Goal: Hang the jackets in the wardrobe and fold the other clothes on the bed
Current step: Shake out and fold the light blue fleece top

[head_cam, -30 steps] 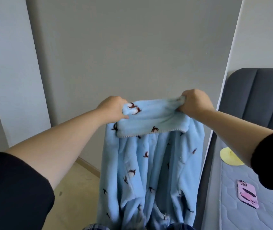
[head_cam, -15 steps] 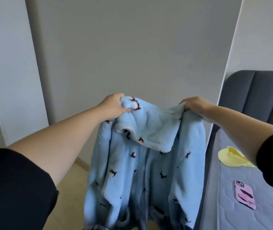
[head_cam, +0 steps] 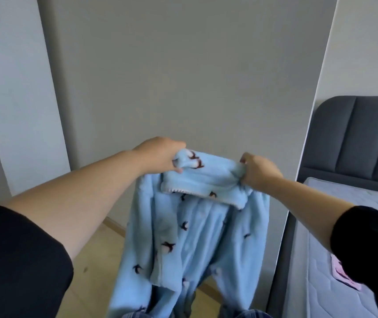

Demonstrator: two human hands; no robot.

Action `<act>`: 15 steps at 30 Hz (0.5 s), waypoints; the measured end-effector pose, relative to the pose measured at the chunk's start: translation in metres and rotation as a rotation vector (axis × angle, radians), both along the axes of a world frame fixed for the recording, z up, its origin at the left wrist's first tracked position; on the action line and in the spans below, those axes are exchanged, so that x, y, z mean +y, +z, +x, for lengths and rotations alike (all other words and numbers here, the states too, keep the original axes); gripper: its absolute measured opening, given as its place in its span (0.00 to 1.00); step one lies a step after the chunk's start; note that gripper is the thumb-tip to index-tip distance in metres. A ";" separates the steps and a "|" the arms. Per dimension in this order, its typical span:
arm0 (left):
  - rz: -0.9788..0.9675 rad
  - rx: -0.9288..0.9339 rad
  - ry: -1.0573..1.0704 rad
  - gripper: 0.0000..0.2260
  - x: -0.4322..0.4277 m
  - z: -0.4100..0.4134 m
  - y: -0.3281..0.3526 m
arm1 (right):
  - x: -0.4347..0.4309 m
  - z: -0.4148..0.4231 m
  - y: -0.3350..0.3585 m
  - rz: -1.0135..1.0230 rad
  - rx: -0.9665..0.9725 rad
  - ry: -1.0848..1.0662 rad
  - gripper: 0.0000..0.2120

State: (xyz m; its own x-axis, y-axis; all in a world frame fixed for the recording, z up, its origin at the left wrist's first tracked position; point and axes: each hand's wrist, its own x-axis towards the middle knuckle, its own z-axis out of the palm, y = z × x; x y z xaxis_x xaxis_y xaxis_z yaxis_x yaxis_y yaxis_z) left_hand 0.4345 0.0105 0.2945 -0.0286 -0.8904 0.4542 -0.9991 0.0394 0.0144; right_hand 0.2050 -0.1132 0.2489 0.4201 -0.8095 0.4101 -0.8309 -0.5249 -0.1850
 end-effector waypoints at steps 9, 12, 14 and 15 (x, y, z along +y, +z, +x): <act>-0.081 0.105 0.179 0.06 0.000 0.015 -0.009 | -0.011 0.001 0.056 0.061 -0.127 -0.092 0.06; -0.181 0.170 0.169 0.05 -0.011 -0.004 -0.001 | -0.008 -0.020 0.072 -0.064 -0.439 -0.147 0.04; -0.236 0.101 0.216 0.08 -0.019 -0.020 0.026 | -0.004 -0.038 0.090 -0.143 -0.529 -0.152 0.03; -0.252 0.056 0.258 0.10 -0.023 -0.030 0.043 | -0.001 -0.047 0.101 -0.181 -0.552 -0.167 0.03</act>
